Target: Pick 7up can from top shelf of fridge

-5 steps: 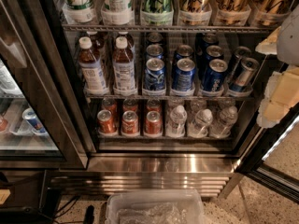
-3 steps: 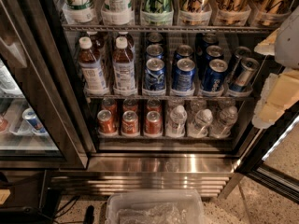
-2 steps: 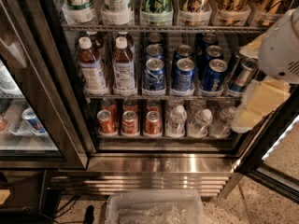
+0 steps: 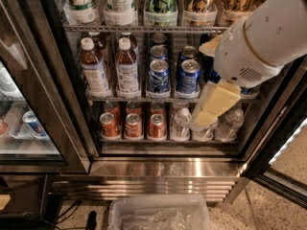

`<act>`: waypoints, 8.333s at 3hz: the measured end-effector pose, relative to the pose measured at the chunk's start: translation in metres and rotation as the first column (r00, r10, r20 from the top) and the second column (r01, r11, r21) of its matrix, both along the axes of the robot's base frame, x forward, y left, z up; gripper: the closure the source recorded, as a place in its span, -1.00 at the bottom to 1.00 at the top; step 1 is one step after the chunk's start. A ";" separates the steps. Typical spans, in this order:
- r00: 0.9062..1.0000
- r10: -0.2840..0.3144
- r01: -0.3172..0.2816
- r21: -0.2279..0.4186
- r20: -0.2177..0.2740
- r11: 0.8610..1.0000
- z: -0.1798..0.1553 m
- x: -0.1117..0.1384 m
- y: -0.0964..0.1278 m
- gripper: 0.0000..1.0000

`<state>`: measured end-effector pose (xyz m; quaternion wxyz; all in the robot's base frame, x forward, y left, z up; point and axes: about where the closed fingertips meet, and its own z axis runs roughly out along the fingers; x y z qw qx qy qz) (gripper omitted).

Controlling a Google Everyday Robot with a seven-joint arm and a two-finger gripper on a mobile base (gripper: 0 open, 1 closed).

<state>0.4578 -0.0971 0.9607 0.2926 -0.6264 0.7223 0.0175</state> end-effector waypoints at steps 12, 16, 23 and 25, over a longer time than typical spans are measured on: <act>0.889 -0.378 0.142 0.631 0.257 0.763 0.079 0.074 0.175 -1.00; 0.857 -0.480 0.184 0.758 0.188 0.626 0.095 0.077 0.167 -1.00; 0.759 -0.560 0.098 0.792 0.332 0.602 0.115 0.065 0.121 -1.00; 0.686 -0.639 0.111 0.818 0.348 0.564 0.117 0.055 0.121 -1.00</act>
Offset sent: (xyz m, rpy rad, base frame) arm 0.0066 0.0290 0.0012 0.0472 -0.0027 0.0704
